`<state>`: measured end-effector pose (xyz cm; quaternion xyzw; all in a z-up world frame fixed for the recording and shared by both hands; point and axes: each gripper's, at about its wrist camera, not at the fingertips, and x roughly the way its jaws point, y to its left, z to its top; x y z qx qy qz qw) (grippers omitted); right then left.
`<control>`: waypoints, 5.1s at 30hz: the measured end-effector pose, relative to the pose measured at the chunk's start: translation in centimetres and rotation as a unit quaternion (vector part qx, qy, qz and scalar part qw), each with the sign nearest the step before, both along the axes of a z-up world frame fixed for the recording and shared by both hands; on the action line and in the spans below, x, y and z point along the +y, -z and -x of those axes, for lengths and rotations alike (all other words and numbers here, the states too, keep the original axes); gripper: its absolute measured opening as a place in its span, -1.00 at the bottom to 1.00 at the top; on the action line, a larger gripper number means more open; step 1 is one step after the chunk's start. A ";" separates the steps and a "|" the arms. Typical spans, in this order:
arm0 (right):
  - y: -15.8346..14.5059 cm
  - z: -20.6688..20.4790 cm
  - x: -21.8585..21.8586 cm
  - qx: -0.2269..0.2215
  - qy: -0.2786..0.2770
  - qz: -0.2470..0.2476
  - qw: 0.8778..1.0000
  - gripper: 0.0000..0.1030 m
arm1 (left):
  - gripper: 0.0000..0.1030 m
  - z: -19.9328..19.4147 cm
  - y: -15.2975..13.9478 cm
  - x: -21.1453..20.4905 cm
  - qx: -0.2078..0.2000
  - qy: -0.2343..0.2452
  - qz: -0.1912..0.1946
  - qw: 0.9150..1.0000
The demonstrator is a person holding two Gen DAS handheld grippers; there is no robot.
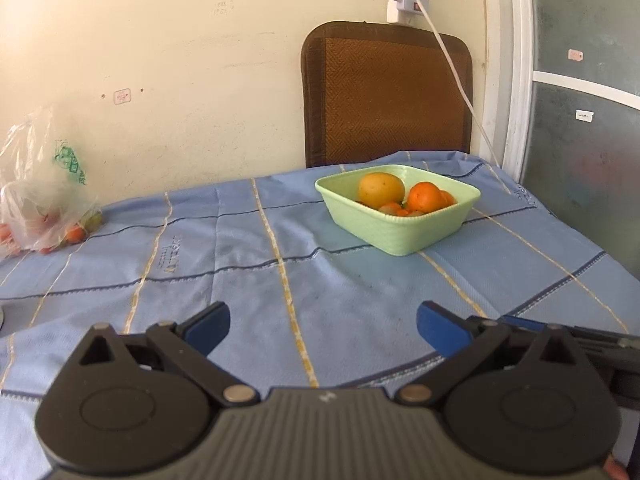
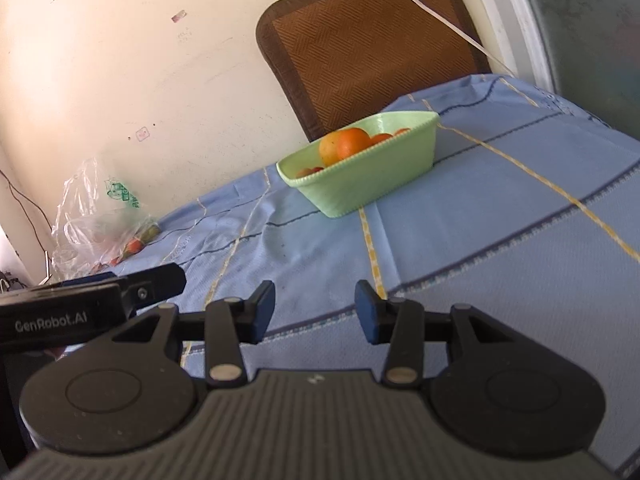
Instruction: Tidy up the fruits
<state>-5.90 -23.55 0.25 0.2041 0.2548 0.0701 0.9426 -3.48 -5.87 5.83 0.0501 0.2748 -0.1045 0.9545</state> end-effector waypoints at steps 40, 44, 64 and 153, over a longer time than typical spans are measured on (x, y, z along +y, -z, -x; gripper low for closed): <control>-0.6 1.9 0.0 0.002 0.034 -0.020 0.999 0.18 | 1.00 2.7 0.6 2.2 -0.002 -0.086 -0.063 0.994; -0.3 1.9 -0.2 0.007 0.036 -0.026 0.999 0.18 | 1.00 2.6 0.9 2.1 0.001 -0.085 -0.071 0.994; 0.8 1.9 -1.0 0.020 0.040 -0.044 0.998 0.18 | 0.99 2.2 2.6 1.0 0.051 -0.052 -0.082 0.994; -0.6 3.1 0.5 -0.033 0.048 0.012 0.998 0.20 | 1.00 2.0 3.0 1.9 0.092 -0.086 -0.048 0.991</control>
